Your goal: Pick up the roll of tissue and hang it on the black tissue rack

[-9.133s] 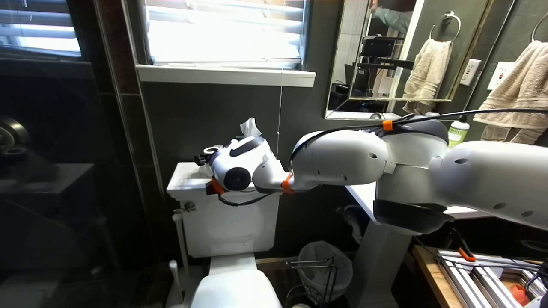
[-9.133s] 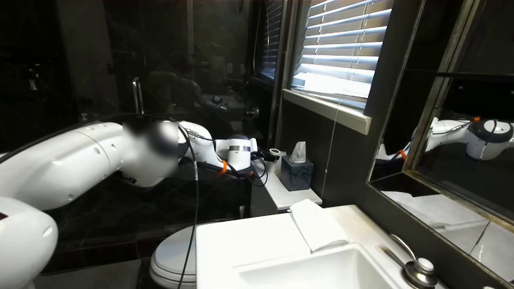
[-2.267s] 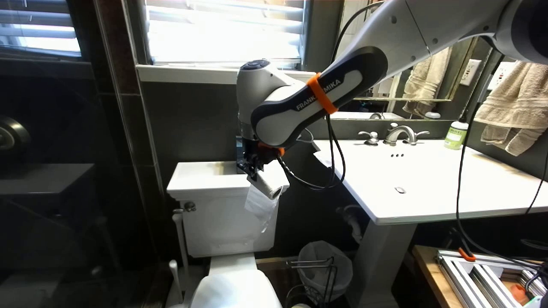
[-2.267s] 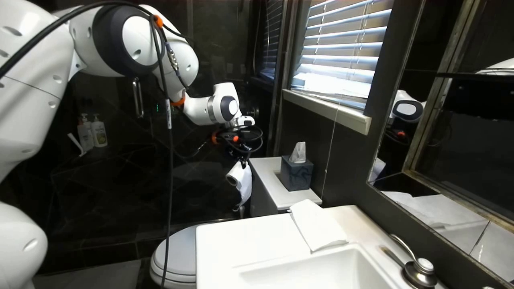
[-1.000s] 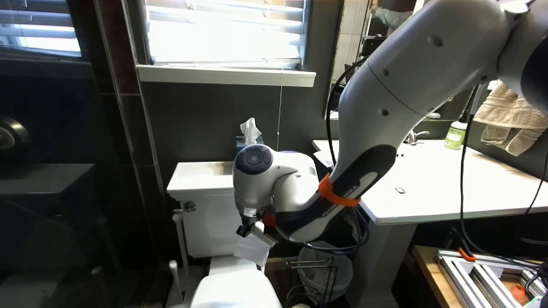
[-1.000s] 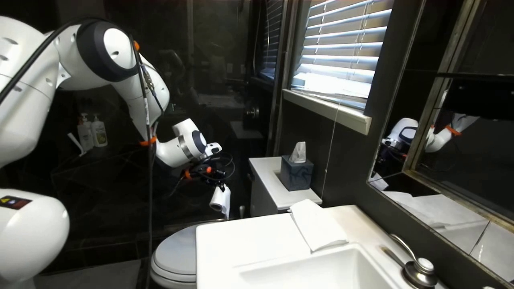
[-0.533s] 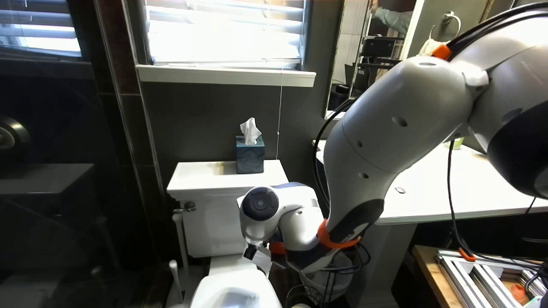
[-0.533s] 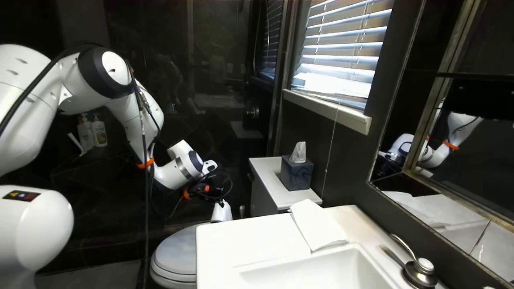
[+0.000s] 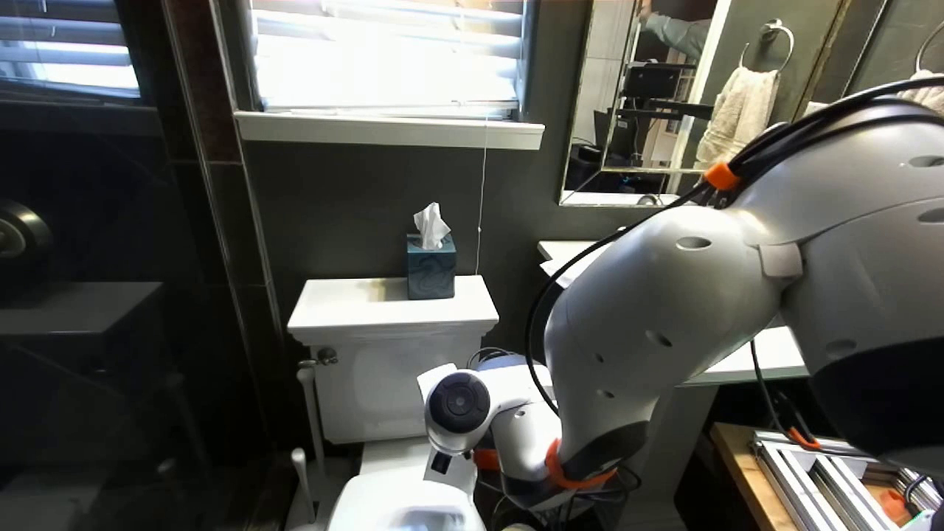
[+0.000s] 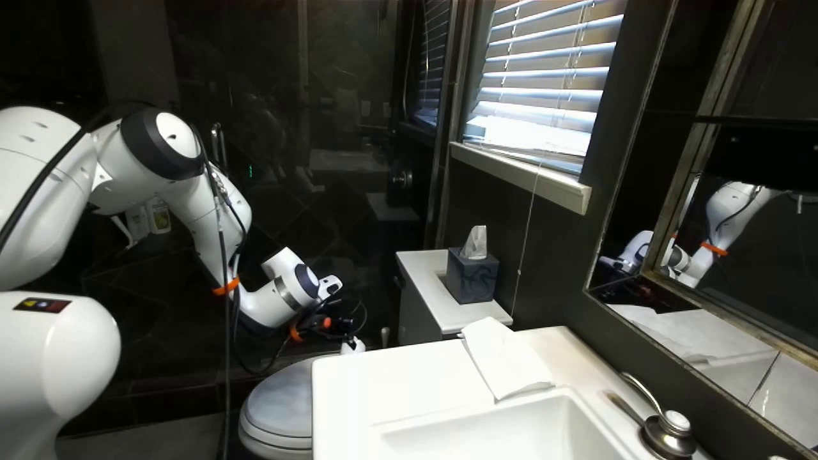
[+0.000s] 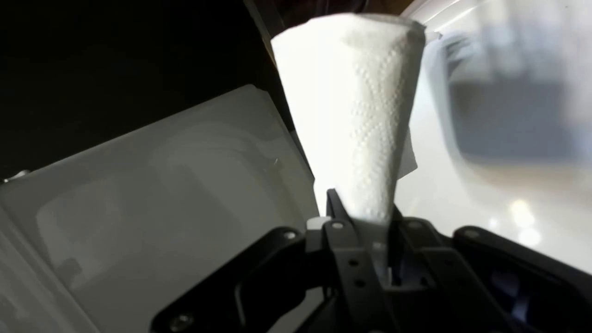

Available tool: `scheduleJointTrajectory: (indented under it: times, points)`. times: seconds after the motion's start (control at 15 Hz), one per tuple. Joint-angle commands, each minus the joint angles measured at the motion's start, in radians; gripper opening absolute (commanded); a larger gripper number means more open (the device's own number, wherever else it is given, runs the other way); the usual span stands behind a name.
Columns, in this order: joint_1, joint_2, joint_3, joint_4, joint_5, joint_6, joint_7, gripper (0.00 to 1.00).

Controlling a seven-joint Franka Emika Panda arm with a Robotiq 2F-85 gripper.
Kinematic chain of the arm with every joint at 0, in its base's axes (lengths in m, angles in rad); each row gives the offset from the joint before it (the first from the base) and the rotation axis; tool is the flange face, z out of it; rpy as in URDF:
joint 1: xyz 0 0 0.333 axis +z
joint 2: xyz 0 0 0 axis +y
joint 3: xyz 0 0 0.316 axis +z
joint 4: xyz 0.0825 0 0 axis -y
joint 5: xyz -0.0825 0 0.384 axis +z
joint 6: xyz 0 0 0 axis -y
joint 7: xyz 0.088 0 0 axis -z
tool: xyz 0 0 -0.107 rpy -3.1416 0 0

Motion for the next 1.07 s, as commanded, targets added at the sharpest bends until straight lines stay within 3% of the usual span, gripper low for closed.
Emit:
scheduleJointTrajectory:
  times: [0.0, 0.4, 1.0]
  points:
    - [0.062, 0.081, -0.062, 0.024, 0.097, 0.036, -0.038, 0.05]
    - [0.088, 0.117, -0.072, 0.026, 0.167, -0.014, -0.141, 0.05]
    - [0.064, 0.091, -0.018, 0.027, 0.143, -0.146, -0.258, 0.05]
